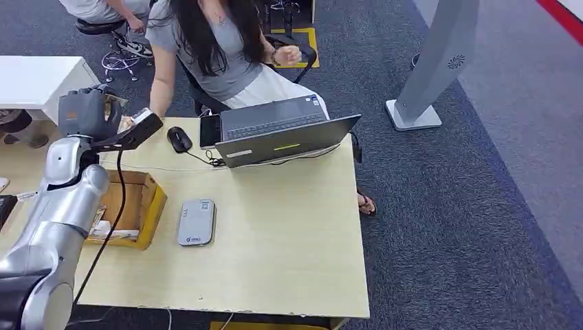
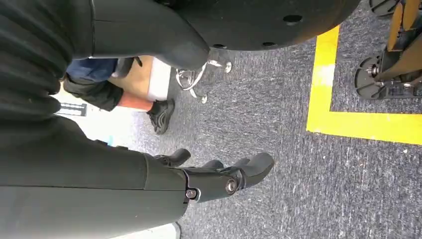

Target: Pass the card to the sensor for recognition and then transmit it.

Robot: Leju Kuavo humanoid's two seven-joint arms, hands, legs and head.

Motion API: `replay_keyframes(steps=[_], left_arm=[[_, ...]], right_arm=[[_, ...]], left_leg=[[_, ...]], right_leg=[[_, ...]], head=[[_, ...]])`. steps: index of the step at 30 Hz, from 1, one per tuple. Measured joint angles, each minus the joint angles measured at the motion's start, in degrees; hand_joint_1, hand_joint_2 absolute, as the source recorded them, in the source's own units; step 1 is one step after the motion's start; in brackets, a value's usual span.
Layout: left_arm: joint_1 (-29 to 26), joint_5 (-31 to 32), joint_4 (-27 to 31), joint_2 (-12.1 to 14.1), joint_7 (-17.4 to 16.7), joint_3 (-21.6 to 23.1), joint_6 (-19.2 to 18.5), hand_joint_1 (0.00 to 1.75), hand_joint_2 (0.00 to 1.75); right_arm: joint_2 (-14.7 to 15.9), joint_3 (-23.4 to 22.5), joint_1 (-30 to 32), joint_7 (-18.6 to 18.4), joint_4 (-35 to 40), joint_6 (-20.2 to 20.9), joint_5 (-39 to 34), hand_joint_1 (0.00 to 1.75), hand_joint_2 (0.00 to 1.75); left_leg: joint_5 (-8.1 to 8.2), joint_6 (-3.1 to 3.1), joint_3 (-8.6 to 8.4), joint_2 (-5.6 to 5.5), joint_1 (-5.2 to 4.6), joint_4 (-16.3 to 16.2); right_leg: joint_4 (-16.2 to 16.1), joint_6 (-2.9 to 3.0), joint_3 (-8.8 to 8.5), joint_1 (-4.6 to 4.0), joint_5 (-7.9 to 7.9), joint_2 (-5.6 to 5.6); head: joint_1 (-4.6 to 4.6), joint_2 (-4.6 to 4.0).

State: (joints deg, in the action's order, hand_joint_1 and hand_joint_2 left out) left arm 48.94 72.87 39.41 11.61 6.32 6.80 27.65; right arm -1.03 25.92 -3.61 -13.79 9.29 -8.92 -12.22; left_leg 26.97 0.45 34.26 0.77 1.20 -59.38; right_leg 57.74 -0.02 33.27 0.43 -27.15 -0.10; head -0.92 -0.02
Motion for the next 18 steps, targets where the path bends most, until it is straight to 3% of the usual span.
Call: replay_keyframes(steps=[5, 8, 13, 18], left_arm=[[-0.94, -1.42, 0.06, -0.1, 1.65, 0.0, 0.09, 1.75, 1.75], [-6.35, -1.84, 5.82, -1.82, 4.87, 0.39, -1.85, 1.75, 1.75], [-18.08, -0.47, 19.61, -4.83, 1.45, 5.68, -7.21, 1.75, 1.75], [-22.65, 0.17, 26.59, -5.49, -2.6, 10.83, -15.12, 1.75, 1.75]], right_arm=[[0.0, 0.0, 0.0, -0.04, 0.0, -0.02, -0.13, 0.0, 1.75], [-0.02, 0.0, 0.04, -0.04, 0.0, -0.39, -1.18, 0.0, 1.75], [-0.02, -0.24, 0.05, -0.11, 0.0, -1.25, -2.54, 0.0, 1.75], [-0.04, -0.48, 0.27, -0.11, 0.0, -1.7, -3.45, 0.0, 1.75]], left_leg=[[0.0, 0.0, -0.02, 0.0, 0.0, 0.0], [0.02, -0.01, -0.05, 0.0, -0.06, 0.0], [0.13, -0.14, 0.05, 0.02, -0.06, -0.01], [0.15, -0.17, 0.07, -0.07, -0.08, -0.02]], right_leg=[[0.0, 0.0, 0.0, 0.0, 0.0, 0.0], [-0.01, -0.03, 0.01, 0.09, -0.03, 0.0], [-0.07, -0.09, 0.01, 0.09, -0.07, 0.02], [-0.1, -0.15, 0.03, 0.11, -0.11, -0.06]], head=[[0.0, 0.0], [-0.02, 0.0], [0.0, 0.0], [0.0, 0.0]])
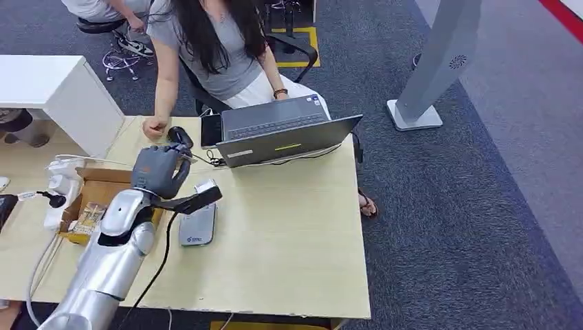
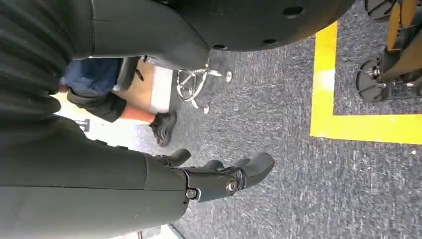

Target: Pass the card to the sensor for recognition and then transmit it.

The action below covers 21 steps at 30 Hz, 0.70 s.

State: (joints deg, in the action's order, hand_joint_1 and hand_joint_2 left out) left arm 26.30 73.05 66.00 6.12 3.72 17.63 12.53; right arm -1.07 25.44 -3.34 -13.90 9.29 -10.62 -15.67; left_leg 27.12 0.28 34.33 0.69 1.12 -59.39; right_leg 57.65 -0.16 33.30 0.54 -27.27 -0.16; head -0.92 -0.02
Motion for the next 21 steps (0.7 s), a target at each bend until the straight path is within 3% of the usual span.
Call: replay_keyframes(steps=[6, 11, 17, 21], left_arm=[[-1.09, -0.63, 1.6, -0.02, -0.68, 3.09, -3.51, 1.75, 1.75], [-1.13, -0.79, 1.62, -0.02, -0.79, 3.74, -3.94, 1.75, 1.75], [-0.12, -1.03, 0.57, 0.31, -6.43, 4.9, -12.52, 1.75, 1.75], [1.0, -1.22, -2.0, 0.79, -8.37, 5.67, -14.87, 1.75, 1.75]], right_arm=[[0.0, -0.59, 0.06, 0.0, 0.0, -0.24, -0.22, 0.0, 1.75], [0.0, -0.79, 0.08, 0.0, 0.0, -0.26, -0.35, 0.0, 1.75], [-0.09, -0.81, 0.07, -0.07, 0.0, -0.37, -0.53, 0.0, 1.75], [-0.13, -0.81, 0.08, -0.09, 0.0, -0.42, -0.57, 0.0, 1.75]], left_leg=[[-0.02, 0.02, -0.01, 0.01, 0.03, 0.0], [-0.02, 0.02, -0.01, 0.01, 0.03, 0.01], [-0.01, 0.02, 0.0, 0.01, 0.02, 0.0], [-0.02, 0.02, -0.01, 0.02, 0.02, 0.0]], right_leg=[[0.02, 0.01, 0.0, 0.0, 0.0, 0.01], [0.02, 0.01, 0.0, -0.01, 0.0, 0.02], [0.02, 0.0, 0.0, -0.01, 0.0, 0.02], [0.02, 0.0, 0.0, -0.01, 0.0, 0.03]], head=[[0.0, 0.0], [0.0, 0.0], [0.0, 0.0], [0.0, 0.0]])
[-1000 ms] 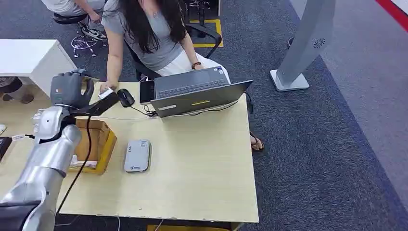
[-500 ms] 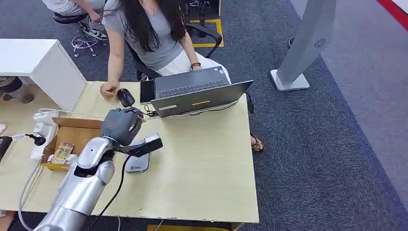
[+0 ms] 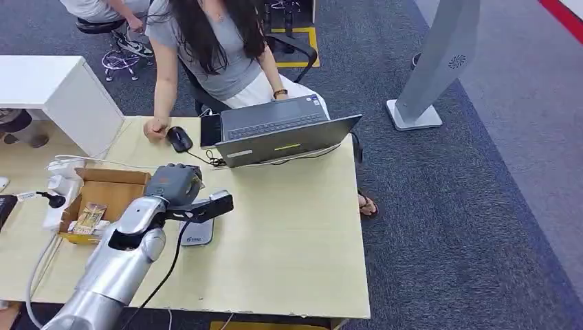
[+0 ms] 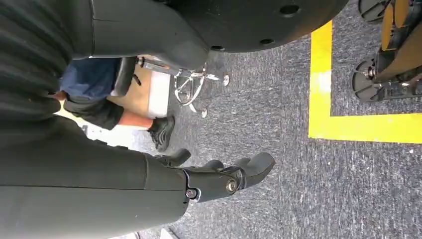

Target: Pass the card to the sensor for recognition and then transmit it.

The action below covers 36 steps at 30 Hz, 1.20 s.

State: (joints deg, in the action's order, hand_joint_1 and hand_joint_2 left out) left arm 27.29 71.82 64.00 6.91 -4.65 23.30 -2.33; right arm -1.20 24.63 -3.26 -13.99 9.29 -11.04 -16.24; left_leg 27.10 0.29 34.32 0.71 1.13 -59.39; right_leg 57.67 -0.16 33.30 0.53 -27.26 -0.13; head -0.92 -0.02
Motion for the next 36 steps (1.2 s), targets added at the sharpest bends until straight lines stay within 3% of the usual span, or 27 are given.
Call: replay_keyframes(steps=[9, 25, 27, 30, 31, 36], left_arm=[[2.28, -1.14, -6.04, 0.41, -4.73, 2.1, -3.39, 1.75, 1.75], [5.01, -3.13, -10.69, 0.92, -4.11, 3.67, -5.84, 1.75, 1.75], [5.07, -3.45, -10.69, 0.83, -3.66, 3.7, -3.5, 1.75, 1.75], [4.47, -2.62, -8.52, 0.24, -4.64, 3.7, 5.21, 1.75, 1.75], [4.55, -2.06, -6.96, -0.05, -5.03, 3.7, 6.42, 1.75, 1.75], [4.49, -0.81, -2.89, -0.7, -5.45, 3.67, 7.3, 1.75, 1.75]], right_arm=[[-0.02, 0.0, -0.02, -0.42, 0.0, -0.13, -0.39, 0.0, 1.75], [-0.02, 0.0, -0.01, -0.76, 0.0, -0.15, -0.57, 0.0, 1.75], [-0.02, 0.0, 0.0, -0.76, 0.0, -0.18, -0.83, 0.0, 1.75], [-0.02, -0.02, 0.08, -0.55, 0.0, -0.2, -1.14, 0.0, 1.75], [-0.02, -0.02, 0.09, -0.46, 0.0, -0.2, -1.16, 0.0, 1.75], [-0.02, -0.02, 0.09, -0.37, 0.0, -0.2, -1.14, 0.0, 1.75]], left_leg=[[0.0, 0.0, 0.01, 0.0, 0.0, 0.0], [-0.01, 0.0, -0.11, -0.02, 0.0, 0.01], [-0.02, -0.01, -0.12, -0.02, 0.0, 0.0], [-0.03, -0.01, -0.06, -0.05, 0.01, -0.01], [-0.03, -0.01, -0.05, -0.13, 0.0, -0.01], [-0.02, -0.02, -0.02, -0.13, -0.02, 0.0]], right_leg=[[0.0, 0.0, 0.0, 0.0, 0.0, 0.0], [0.01, 0.0, -0.13, 0.0, 0.0, -0.03], [0.01, 0.0, -0.12, 0.0, 0.0, -0.02], [0.01, 0.01, -0.09, -0.01, 0.01, -0.05], [0.01, 0.01, -0.1, -0.01, 0.01, -0.13], [0.0, 0.0, -0.09, 0.0, 0.0, -0.14]], head=[[-0.02, 0.0], [0.0, 0.0], [0.0, 0.0], [0.0, 0.0], [0.02, 0.0], [0.0, 0.0]])
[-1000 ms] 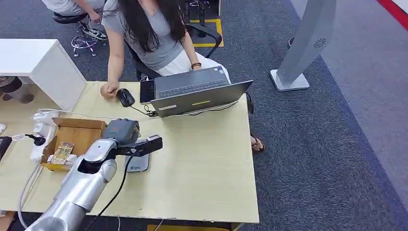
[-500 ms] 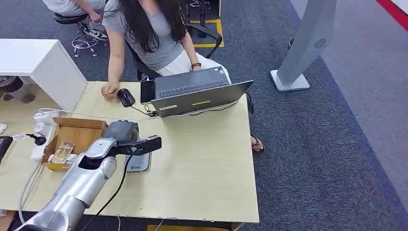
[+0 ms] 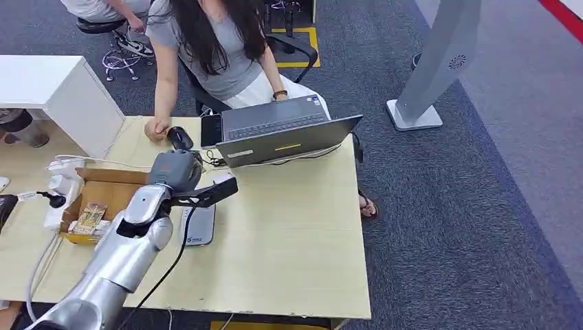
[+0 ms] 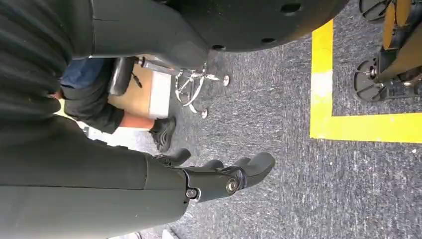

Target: Pass the card to the sensor for recognition and then transmit it.

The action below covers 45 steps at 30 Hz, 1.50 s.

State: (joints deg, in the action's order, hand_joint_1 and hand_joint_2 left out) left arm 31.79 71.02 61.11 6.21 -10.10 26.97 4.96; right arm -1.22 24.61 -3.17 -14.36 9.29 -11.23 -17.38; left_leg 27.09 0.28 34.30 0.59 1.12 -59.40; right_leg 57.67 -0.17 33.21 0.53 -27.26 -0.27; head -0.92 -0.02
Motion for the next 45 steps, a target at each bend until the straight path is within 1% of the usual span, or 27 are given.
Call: replay_keyframes(steps=[1, 3, 4, 5, 9, 10, 12, 13, 15, 17, 20, 24, 32, 41, 45], left_arm=[[-0.11, 1.01, 0.52, -0.07, 0.17, -0.09, 2.59, 1.75, 1.75], [-0.11, 3.43, 2.41, -0.09, 0.9, -0.83, 10.9, 1.75, 1.75], [0.25, 3.78, 3.28, -0.07, 1.47, -1.45, 12.92, 1.75, 1.75], [0.64, 4.11, 4.09, -0.04, 2.1, -2.23, 13.64, 1.75, 1.75], [0.75, 5.19, 5.77, -0.04, 3.41, -4.21, 14.04, 1.75, 1.75], [0.69, 6.19, 6.03, -0.04, 3.61, -4.7, 15.5, 1.75, 1.75], [1.12, 7.69, 6.1, 0.19, 4.28, -6.22, 20.53, 1.75, 1.75], [1.68, 7.71, 6.05, 0.46, 5.04, -7.13, 22.09, 1.75, 1.75], [3.89, 7.58, 5.04, 1.42, 6.78, -9.6, 23.89, 1.75, 1.75], [6.32, 7.74, 3.21, 2.23, 7.56, -12.16, 24.61, 1.75, 1.75], [9.06, 8.11, -0.18, 3.02, 7.91, -14.49, 24.65, 1.75, 1.75], [10.64, 8.22, -2.54, 3.37, 7.91, -16.08, 24.65, 1.75, 1.75], [11.48, 8.26, -4.64, 3.5, 7.91, -16.98, 24.67, 1.75, 1.75], [11.52, 8.43, -5.71, 3.5, 7.91, -17.44, 24.63, 1.75, 1.75], [11.79, 8.37, -6.67, 3.47, 7.74, -17.49, 23.64, 1.75, 1.75]], right_arm=[[0.0, 0.0, 0.02, 0.02, 0.0, 0.02, 0.07, 0.0, 1.75], [0.0, 0.02, 0.02, 0.02, 0.0, 0.2, 0.9, 0.0, 1.75], [0.0, 0.07, 0.01, 0.02, 0.0, 0.28, 1.2, 0.0, 1.75], [0.0, 0.09, -0.02, 0.02, 0.0, 0.26, 1.27, 0.0, 1.75], [0.0, 0.11, -0.01, 0.02, 0.0, 0.26, 1.55, 0.0, 1.75], [0.0, 0.17, -0.03, 0.02, 0.0, 0.31, 1.81, 0.0, 1.75], [0.0, 0.57, -0.03, 0.24, 0.0, 0.44, 2.49, 0.0, 1.75], [0.0, 0.83, -0.04, 0.26, 0.0, 0.55, 2.79, 0.0, 1.75], [0.0, 1.4, -0.09, 0.26, 0.0, 0.79, 3.24, 0.0, 1.75], [0.0, 1.73, -0.12, 0.26, 0.0, 1.2, 3.61, 0.0, 1.75], [0.0, 2.23, -0.23, 0.26, 0.0, 1.25, 3.67, 0.0, 1.75], [0.0, 2.73, -0.31, 0.26, 0.0, 1.25, 3.69, 0.0, 1.75], [0.0, 2.91, -0.44, 0.28, 0.0, 1.25, 3.69, 0.0, 1.75], [0.0, 2.93, -0.44, 0.28, 0.0, 1.27, 3.69, 0.0, 1.75], [0.0, 2.93, -0.43, 0.28, 0.0, 1.29, 3.61, 0.0, 1.75]], left_leg=[[0.0, 0.0, 0.01, 0.0, 0.0, 0.0], [0.0, 0.0, 0.04, -0.02, 0.01, 0.0], [0.0, 0.0, 0.04, -0.05, 0.01, 0.0], [0.0, 0.0, 0.03, -0.06, 0.01, 0.0], [-0.01, 0.01, 0.02, -0.03, 0.04, 0.01], [-0.01, 0.01, 0.02, -0.03, 0.04, 0.01], [-0.02, 0.02, 0.03, -0.03, 0.04, 0.01], [-0.03, 0.03, 0.03, -0.03, 0.04, 0.01], [-0.03, 0.03, 0.03, -0.01, 0.04, 0.01], [-0.03, 0.04, 0.01, -0.02, 0.05, 0.01], [-0.05, 0.06, 0.01, -0.05, 0.05, 0.01], [-0.05, 0.06, 0.03, -0.05, 0.04, 0.01], [-0.05, 0.06, 0.03, -0.05, 0.02, 0.0], [-0.05, 0.06, 0.03, -0.04, 0.04, 0.0], [-0.05, 0.06, 0.04, -0.04, 0.03, 0.0]], right_leg=[[0.0, 0.0, 0.02, 0.0, 0.0, 0.0], [0.0, 0.0, 0.04, 0.0, 0.0, -0.01], [0.0, 0.0, 0.03, 0.0, 0.0, -0.03], [0.0, 0.0, 0.02, 0.0, 0.0, -0.03], [0.01, 0.0, 0.03, 0.0, 0.0, -0.02], [0.02, 0.0, 0.03, 0.0, 0.0, -0.02], [0.04, 0.01, 0.03, -0.01, 0.0, -0.01], [0.04, 0.01, 0.03, -0.01, 0.0, -0.01], [0.04, 0.01, 0.04, -0.01, 0.0, 0.01], [0.05, 0.01, 0.05, -0.01, 0.0, 0.01], [0.06, 0.01, 0.04, -0.02, 0.0, -0.02], [0.06, 0.01, 0.04, -0.03, 0.0, -0.01], [0.05, 0.0, 0.04, -0.01, 0.0, -0.02], [0.05, 0.01, 0.05, -0.01, 0.0, 0.0], [0.05, 0.01, 0.06, -0.01, 0.0, 0.0]], head=[[0.0, 0.0], [0.0, 0.0], [0.02, 0.0], [0.0, 0.0], [0.0, 0.0], [-0.02, 0.0], [-0.02, 0.0], [0.0, 0.0], [0.0, 0.0], [-0.02, 0.0], [0.0, 0.0], [0.0, 0.0], [0.0, 0.0], [0.0, 0.0], [0.0, 0.0]])
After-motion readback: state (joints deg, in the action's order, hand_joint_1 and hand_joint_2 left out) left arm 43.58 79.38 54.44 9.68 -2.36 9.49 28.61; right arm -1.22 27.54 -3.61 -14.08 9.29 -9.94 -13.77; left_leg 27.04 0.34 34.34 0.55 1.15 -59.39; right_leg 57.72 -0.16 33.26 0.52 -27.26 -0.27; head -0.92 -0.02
